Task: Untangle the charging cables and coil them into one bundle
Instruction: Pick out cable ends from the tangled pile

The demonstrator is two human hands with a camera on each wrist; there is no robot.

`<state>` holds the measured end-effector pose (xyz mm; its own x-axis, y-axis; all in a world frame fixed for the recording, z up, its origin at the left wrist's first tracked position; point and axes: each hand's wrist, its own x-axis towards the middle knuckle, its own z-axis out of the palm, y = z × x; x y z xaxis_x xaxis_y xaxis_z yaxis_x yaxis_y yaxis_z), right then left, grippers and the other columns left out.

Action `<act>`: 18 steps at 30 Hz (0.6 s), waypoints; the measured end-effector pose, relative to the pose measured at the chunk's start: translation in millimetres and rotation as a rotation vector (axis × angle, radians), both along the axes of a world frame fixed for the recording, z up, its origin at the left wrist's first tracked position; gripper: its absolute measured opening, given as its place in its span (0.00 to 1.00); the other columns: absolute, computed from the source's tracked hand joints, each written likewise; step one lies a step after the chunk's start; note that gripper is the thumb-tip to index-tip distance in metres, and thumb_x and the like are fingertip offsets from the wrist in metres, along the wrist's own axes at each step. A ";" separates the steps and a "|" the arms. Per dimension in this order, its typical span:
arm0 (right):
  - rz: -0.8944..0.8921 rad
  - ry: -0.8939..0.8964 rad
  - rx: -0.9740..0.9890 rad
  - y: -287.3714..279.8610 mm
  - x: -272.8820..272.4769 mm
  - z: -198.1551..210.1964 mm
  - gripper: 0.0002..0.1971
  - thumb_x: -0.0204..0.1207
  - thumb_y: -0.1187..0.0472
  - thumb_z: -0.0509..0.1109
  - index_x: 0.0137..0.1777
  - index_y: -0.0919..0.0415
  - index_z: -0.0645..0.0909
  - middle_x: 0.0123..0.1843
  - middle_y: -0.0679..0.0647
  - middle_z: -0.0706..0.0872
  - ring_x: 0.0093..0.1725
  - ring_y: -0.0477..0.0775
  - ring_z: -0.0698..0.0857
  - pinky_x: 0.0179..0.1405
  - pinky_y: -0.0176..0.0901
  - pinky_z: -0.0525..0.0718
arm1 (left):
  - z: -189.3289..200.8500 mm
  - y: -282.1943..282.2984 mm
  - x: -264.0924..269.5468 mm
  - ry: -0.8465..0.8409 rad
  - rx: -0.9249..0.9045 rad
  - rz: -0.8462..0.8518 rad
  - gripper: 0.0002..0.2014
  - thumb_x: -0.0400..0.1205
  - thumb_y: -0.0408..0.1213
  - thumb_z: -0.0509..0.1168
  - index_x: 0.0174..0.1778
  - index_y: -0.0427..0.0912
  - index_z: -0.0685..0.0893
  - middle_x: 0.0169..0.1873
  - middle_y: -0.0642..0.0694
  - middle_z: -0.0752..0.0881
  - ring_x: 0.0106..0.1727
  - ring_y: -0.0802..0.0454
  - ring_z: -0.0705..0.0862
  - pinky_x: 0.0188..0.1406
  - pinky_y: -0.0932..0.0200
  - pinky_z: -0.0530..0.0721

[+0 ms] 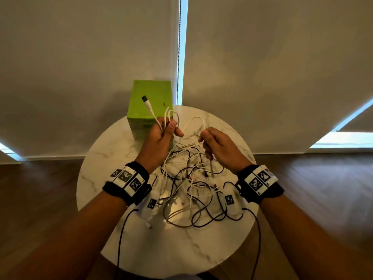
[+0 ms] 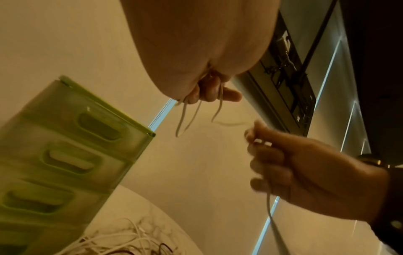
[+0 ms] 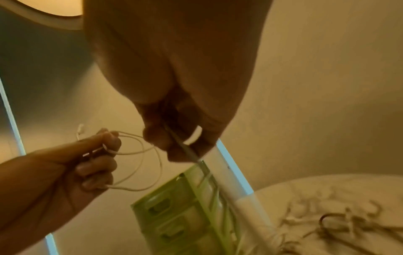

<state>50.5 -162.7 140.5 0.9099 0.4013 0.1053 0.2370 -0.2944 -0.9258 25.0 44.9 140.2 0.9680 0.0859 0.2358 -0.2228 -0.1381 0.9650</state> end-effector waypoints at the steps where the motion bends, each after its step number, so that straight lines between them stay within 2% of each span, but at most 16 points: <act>1: 0.000 -0.003 -0.143 -7.7 1.3 -4.8 0.13 0.91 0.50 0.56 0.54 0.57 0.78 0.29 0.48 0.77 0.26 0.51 0.79 0.33 0.51 0.81 | 0.5 -3.5 0.8 -0.006 0.007 -0.017 0.08 0.91 0.45 0.58 0.49 0.52 0.81 0.42 0.51 0.89 0.49 0.34 0.85 0.63 0.34 0.80; 2: -0.009 0.000 -0.299 -19.7 -0.5 -12.3 0.12 0.90 0.49 0.56 0.57 0.53 0.77 0.30 0.48 0.81 0.26 0.50 0.81 0.34 0.50 0.81 | 1.9 -9.2 0.5 -0.011 0.017 -0.043 0.09 0.91 0.44 0.59 0.49 0.49 0.81 0.41 0.52 0.89 0.48 0.40 0.85 0.61 0.41 0.82; 3: -0.005 0.030 -0.436 -33.1 -3.1 -22.8 0.10 0.90 0.49 0.56 0.61 0.51 0.75 0.31 0.49 0.83 0.26 0.50 0.82 0.34 0.48 0.82 | 2.5 -13.7 0.3 -0.004 0.027 -0.070 0.09 0.91 0.41 0.59 0.50 0.44 0.82 0.40 0.54 0.89 0.47 0.51 0.85 0.59 0.51 0.81; 5: 0.037 0.188 -0.601 -64.8 -16.5 -45.2 0.10 0.91 0.51 0.55 0.63 0.52 0.74 0.33 0.53 0.87 0.28 0.50 0.86 0.33 0.44 0.83 | 0.0 -26.8 0.6 0.051 0.079 -0.165 0.11 0.91 0.37 0.59 0.52 0.34 0.83 0.36 0.60 0.88 0.42 0.67 0.83 0.52 0.68 0.78; 6: 0.058 0.306 -0.641 -79.3 -25.4 -56.2 0.10 0.91 0.52 0.54 0.61 0.52 0.75 0.35 0.56 0.89 0.30 0.51 0.88 0.34 0.44 0.84 | -3.2 -33.7 0.3 0.092 0.114 -0.229 0.11 0.91 0.37 0.60 0.52 0.33 0.84 0.35 0.62 0.88 0.41 0.71 0.83 0.49 0.71 0.76; 8: 0.060 0.550 -0.653 -108.2 -50.7 -79.0 0.10 0.91 0.53 0.55 0.56 0.52 0.77 0.42 0.58 0.90 0.37 0.55 0.90 0.37 0.46 0.87 | -17.4 -50.1 -2.6 0.176 0.190 -0.368 0.10 0.89 0.40 0.63 0.51 0.38 0.86 0.39 0.59 0.89 0.44 0.70 0.84 0.49 0.71 0.77; 10: 0.032 0.665 -0.649 -136.1 -77.1 -107.5 0.08 0.90 0.54 0.58 0.53 0.51 0.78 0.47 0.56 0.88 0.44 0.56 0.90 0.45 0.51 0.89 | -35.8 -70.2 -9.8 0.238 0.264 -0.479 0.10 0.88 0.41 0.65 0.50 0.39 0.87 0.42 0.54 0.90 0.44 0.69 0.85 0.48 0.73 0.78; 12: 0.015 0.592 -0.750 -159.4 -100.5 -131.1 0.05 0.85 0.58 0.65 0.58 0.48 0.79 0.58 0.53 0.85 0.60 0.57 0.86 0.63 0.54 0.85 | -58.0 -92.3 -17.8 0.258 0.330 -0.544 0.12 0.88 0.44 0.65 0.47 0.41 0.88 0.43 0.51 0.90 0.46 0.65 0.87 0.52 0.67 0.80; 13: -0.018 0.518 -0.769 -164.4 -109.7 -139.6 0.13 0.82 0.60 0.70 0.64 0.47 0.77 0.65 0.53 0.82 0.68 0.57 0.82 0.69 0.51 0.80 | -69.7 -101.3 -21.2 0.263 0.355 -0.560 0.12 0.88 0.45 0.65 0.45 0.43 0.88 0.42 0.51 0.90 0.47 0.62 0.87 0.54 0.62 0.81; 15: -0.093 0.416 -0.620 -159.9 -128.0 -142.1 0.30 0.77 0.60 0.76 0.77 0.51 0.71 0.75 0.53 0.76 0.76 0.52 0.74 0.73 0.41 0.72 | -89.6 -121.8 -29.1 0.284 0.378 -0.594 0.11 0.88 0.46 0.65 0.43 0.46 0.88 0.42 0.51 0.90 0.48 0.57 0.88 0.56 0.54 0.83; 16: -0.115 0.364 -0.523 -151.0 -131.7 -137.2 0.34 0.76 0.58 0.78 0.80 0.53 0.67 0.76 0.51 0.75 0.77 0.49 0.73 0.72 0.38 0.70 | -98.6 -129.6 -31.7 0.292 0.381 -0.600 0.12 0.88 0.46 0.65 0.43 0.46 0.88 0.41 0.50 0.90 0.47 0.56 0.88 0.56 0.52 0.84; 18: -0.148 0.320 -0.356 -131.9 -136.4 -127.5 0.36 0.78 0.54 0.77 0.82 0.51 0.63 0.74 0.47 0.78 0.74 0.42 0.76 0.69 0.35 0.74 | -106.9 -144.1 -38.7 0.309 0.384 -0.624 0.11 0.87 0.47 0.66 0.44 0.46 0.87 0.40 0.50 0.90 0.46 0.55 0.88 0.55 0.49 0.84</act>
<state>-85.9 -294.6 13.0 0.9241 0.2260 -0.3082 -0.1103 -0.6144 -0.7813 -13.8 -99.2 33.3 0.8370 -0.5268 -0.1480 -0.0985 -0.4112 0.9062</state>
